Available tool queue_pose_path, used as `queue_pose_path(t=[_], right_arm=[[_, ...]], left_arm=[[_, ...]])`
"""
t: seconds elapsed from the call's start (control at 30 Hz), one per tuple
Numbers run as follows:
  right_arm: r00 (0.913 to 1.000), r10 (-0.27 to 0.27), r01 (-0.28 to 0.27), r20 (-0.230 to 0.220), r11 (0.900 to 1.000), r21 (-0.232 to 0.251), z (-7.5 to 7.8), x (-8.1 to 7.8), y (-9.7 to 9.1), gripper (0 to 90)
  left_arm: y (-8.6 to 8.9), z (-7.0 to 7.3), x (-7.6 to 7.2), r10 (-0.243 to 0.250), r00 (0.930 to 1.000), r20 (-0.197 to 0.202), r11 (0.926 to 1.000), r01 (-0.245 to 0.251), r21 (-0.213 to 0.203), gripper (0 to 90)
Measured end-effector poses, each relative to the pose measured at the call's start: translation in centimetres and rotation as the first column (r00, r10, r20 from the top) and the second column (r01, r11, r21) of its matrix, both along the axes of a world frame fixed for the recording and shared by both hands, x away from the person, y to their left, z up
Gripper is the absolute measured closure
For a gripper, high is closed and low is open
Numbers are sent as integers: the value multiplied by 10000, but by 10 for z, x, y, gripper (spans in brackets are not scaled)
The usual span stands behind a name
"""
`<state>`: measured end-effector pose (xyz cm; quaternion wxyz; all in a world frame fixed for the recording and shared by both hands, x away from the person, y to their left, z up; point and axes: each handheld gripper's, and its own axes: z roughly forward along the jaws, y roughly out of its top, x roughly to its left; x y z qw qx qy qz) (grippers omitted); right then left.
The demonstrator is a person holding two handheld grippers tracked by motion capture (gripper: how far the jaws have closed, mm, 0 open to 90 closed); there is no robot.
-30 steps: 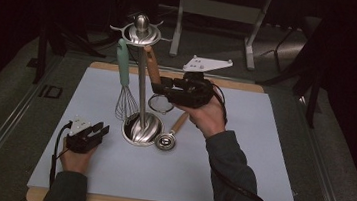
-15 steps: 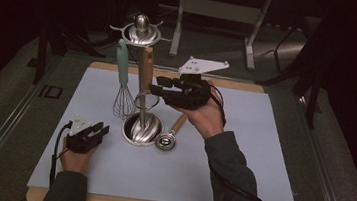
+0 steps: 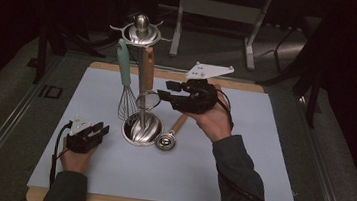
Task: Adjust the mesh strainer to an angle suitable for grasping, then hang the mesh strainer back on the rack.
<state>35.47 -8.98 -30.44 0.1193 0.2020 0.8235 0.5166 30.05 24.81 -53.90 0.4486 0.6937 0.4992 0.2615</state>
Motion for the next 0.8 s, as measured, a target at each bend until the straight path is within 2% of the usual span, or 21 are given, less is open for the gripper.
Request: queue_pose_path(t=[0.17, 0.43, 0.7, 0.8], right_arm=[[9996, -265, 263, -46, 9983, -513, -9, 4, -9, 564], [9971, -705, 682, -269, 9946, -784, -21, 10, -26, 561], [9938, -1085, 1036, -236, 9828, -1528, -40, 11, -35, 560], [9928, -1144, 1068, -363, 9800, -1680, -47, 12, -37, 560]], left_arm=[[0, 0, 0, 1, 10000, -11, 10000, -1, 11, 679], [0, 0, 0, 27, 10000, -9, 10000, -27, -38, 679], [1, 0, -1, 69, 9999, 129, 9999, -68, -74, 683], [2, 0, -2, 128, 9997, 203, 9997, -124, -190, 689]])
